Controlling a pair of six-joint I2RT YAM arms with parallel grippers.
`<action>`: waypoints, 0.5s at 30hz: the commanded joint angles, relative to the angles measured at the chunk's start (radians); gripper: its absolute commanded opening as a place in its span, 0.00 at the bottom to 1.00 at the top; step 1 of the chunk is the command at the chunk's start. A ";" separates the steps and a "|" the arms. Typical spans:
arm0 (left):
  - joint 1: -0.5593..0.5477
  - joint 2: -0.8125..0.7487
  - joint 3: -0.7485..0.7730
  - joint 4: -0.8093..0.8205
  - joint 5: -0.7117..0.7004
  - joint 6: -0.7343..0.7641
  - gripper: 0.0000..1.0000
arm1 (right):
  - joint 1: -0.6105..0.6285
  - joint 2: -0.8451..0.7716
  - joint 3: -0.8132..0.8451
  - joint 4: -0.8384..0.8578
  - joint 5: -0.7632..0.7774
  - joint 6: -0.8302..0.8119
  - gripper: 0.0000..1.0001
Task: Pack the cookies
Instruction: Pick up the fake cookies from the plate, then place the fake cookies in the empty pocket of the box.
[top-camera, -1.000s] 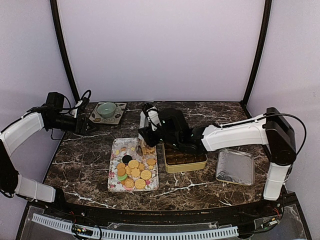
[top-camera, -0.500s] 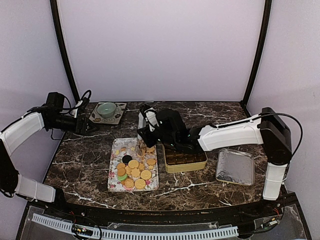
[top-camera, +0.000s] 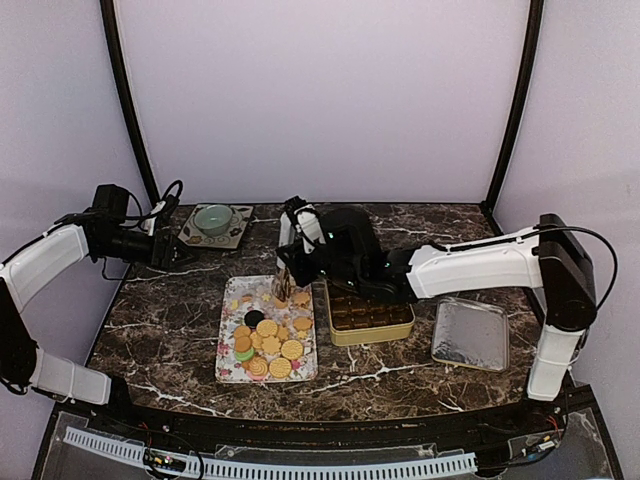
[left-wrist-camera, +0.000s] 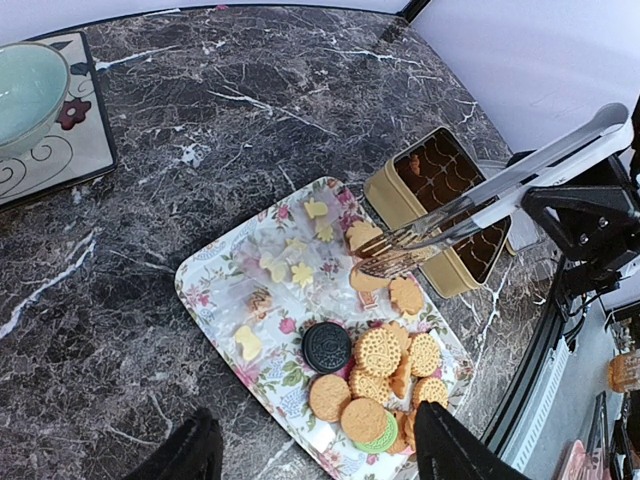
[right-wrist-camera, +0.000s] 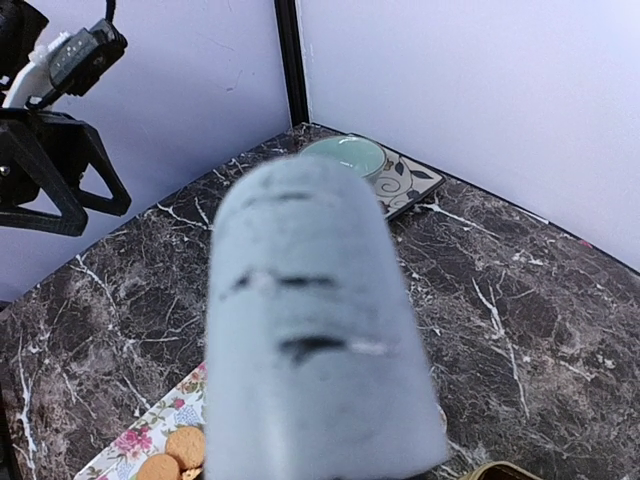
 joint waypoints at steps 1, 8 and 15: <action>0.005 0.000 0.027 -0.013 0.019 -0.007 0.68 | -0.010 -0.117 -0.017 0.031 0.020 -0.007 0.02; 0.005 -0.004 0.028 -0.012 0.016 -0.007 0.68 | -0.073 -0.269 -0.101 -0.017 0.096 -0.051 0.02; 0.005 -0.002 0.029 -0.010 0.016 -0.005 0.68 | -0.163 -0.461 -0.275 -0.060 0.168 -0.057 0.02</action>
